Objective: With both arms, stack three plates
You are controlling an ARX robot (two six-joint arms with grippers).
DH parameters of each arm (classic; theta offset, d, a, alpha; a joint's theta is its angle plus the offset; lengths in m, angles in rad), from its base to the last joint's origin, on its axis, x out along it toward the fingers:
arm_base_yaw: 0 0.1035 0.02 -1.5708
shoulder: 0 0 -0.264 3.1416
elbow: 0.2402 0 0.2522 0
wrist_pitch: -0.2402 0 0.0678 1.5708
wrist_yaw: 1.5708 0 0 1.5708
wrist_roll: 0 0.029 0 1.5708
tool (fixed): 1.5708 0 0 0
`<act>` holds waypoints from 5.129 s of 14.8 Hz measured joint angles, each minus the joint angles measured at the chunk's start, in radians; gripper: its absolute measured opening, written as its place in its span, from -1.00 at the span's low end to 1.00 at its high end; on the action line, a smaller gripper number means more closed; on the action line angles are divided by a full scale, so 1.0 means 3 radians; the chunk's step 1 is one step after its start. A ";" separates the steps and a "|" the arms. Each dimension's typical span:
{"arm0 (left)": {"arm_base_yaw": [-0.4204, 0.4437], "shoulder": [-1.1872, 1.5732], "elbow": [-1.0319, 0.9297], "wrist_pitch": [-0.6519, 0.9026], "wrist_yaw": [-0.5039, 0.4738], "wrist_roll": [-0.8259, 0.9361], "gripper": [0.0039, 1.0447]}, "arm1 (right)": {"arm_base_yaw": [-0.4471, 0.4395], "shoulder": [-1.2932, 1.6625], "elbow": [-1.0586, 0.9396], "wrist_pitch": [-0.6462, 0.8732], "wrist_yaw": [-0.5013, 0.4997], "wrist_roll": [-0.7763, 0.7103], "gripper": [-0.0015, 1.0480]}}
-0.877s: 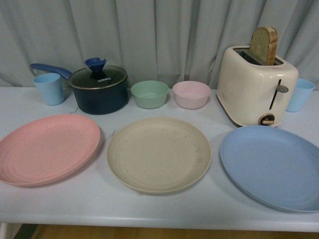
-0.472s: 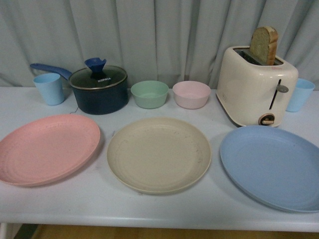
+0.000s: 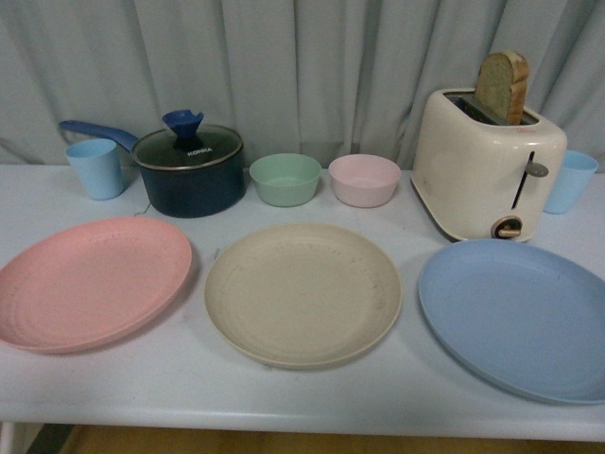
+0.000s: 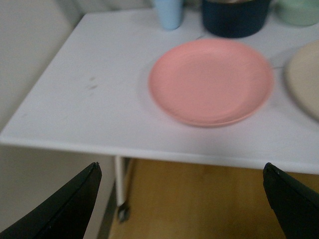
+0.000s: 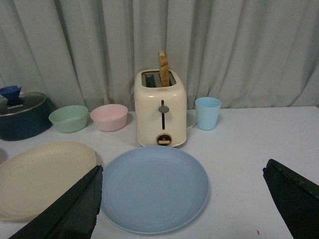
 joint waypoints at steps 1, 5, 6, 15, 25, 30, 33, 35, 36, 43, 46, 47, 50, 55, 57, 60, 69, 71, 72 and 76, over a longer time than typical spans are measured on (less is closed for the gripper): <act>0.0275 0.0551 0.0211 0.0151 -0.0032 0.0074 0.88 | 0.0000 0.0000 0.0000 0.0008 0.0001 -0.0001 0.87; 0.0916 0.2154 0.0813 0.0701 0.0696 0.0256 0.88 | 0.0000 0.0000 0.0000 0.0001 0.0000 -0.0003 0.87; 0.1027 0.2477 0.0946 0.0688 0.0785 0.0305 0.88 | 0.0000 0.0000 0.0000 0.0001 0.0000 -0.0003 0.87; 0.1139 0.3662 0.1713 0.0795 0.1030 0.0591 0.88 | 0.0000 0.0000 0.0000 0.0001 0.0000 -0.0003 0.87; 0.1211 0.6199 0.3942 0.0315 0.1607 0.0623 0.88 | 0.0000 0.0000 0.0000 0.0003 0.0000 -0.0003 0.87; 0.1291 0.6409 0.4154 0.0273 0.1615 0.0547 0.88 | 0.0000 0.0000 0.0000 0.0003 0.0000 -0.0003 0.87; 0.1366 0.6564 0.4166 0.0306 0.1633 0.0445 0.67 | 0.0000 0.0000 0.0000 0.0003 0.0000 -0.0003 0.87; 0.1436 0.6611 0.4106 0.0350 0.1670 0.0326 0.15 | 0.0000 0.0000 0.0000 0.0003 0.0000 -0.0003 0.87; 0.1467 0.6602 0.4051 0.0381 0.1768 0.0266 -0.44 | 0.0000 0.0000 0.0000 0.0003 0.0000 -0.0003 0.87; 0.0348 0.5159 0.3471 0.0365 0.1506 -0.0561 -0.95 | 0.0000 0.0000 0.0000 0.0003 0.0000 -0.0003 0.87; -0.0170 0.5275 0.3447 0.0436 0.1311 -0.0885 -0.95 | 0.0000 0.0000 0.0000 0.0003 0.0000 -0.0003 0.87; -0.0253 0.5348 0.3450 0.0451 0.1266 -0.0961 -0.95 | 0.0000 0.0000 0.0000 0.0003 0.0000 -0.0003 0.87; -0.0380 0.5514 0.3450 0.0477 0.1134 -0.1100 -0.95 | 0.0000 0.0000 0.0000 0.0003 0.0000 -0.0003 0.87; -0.0538 0.5831 0.3539 0.0515 0.0988 -0.1216 -0.95 | 0.0000 0.0000 0.0000 0.0003 0.0000 -0.0003 0.87; -0.0571 0.5914 0.3555 0.0563 0.0991 -0.1249 -0.85 | 0.0000 0.0000 0.0000 0.0003 0.0000 -0.0003 0.87; -0.0577 0.5804 0.3340 0.1019 0.0927 -0.1067 -0.15 | 0.0000 0.0000 0.0000 0.0003 0.0000 -0.0003 0.87; -0.0270 0.4229 0.0774 0.4896 0.0393 -0.0192 -0.96 | 0.0000 0.0000 0.0000 0.0001 0.0000 -0.0004 0.87; -0.0226 0.3956 0.0484 0.4851 0.0507 -0.0183 -0.97 | 0.0000 0.0000 0.0000 0.0001 0.0000 -0.0004 0.87; -0.0187 0.3862 0.0351 0.4802 0.0534 -0.0182 -0.97 | 0.0000 0.0000 0.0000 0.0003 0.0000 -0.0004 0.87; -0.0062 0.3320 0.0029 0.4648 0.0622 -0.0182 -0.97 | 0.0000 0.0000 0.0000 0.0003 0.0000 -0.0004 0.87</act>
